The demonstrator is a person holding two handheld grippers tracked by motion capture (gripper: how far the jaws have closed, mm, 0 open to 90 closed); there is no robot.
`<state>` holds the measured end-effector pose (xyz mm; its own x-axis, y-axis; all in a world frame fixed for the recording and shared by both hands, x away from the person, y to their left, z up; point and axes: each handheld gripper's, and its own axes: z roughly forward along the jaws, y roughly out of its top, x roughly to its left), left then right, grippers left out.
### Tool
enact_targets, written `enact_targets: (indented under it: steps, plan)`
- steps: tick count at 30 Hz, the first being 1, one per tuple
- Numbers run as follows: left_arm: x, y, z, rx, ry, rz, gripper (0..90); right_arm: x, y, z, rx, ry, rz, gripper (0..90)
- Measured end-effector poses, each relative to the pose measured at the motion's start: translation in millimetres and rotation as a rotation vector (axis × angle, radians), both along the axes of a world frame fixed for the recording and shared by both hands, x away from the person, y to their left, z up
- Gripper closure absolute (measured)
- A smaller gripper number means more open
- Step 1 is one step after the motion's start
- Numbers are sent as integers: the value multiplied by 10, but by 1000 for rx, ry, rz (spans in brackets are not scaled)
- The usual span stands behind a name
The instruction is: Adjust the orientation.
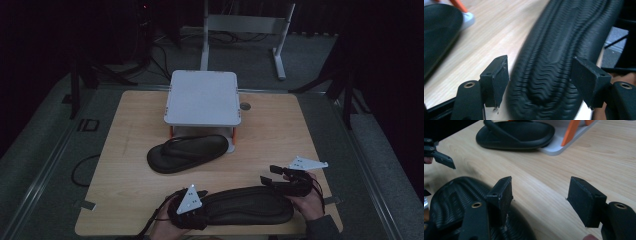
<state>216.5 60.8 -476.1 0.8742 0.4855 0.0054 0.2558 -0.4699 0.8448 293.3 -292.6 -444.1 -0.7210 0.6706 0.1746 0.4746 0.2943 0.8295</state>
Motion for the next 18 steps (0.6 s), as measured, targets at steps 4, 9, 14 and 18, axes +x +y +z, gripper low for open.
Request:
enact_targets:
  steps: [4, 9, 14, 18]
  plan:
    - [-80, -59, -12, 9, -7, -46, 276, -40, -5, -33, -15, 9, 56, 353]
    - [-141, -105, -57, 6, 4, -87, 264, -59, -7, -59, -28, 17, 95, 354]
    - [-157, -126, -89, 26, -17, -100, 243, -5, -8, -117, -49, 45, 60, 371]
    - [-144, -120, -84, 54, -42, -98, 243, 41, -10, -147, -33, 61, 51, 372]
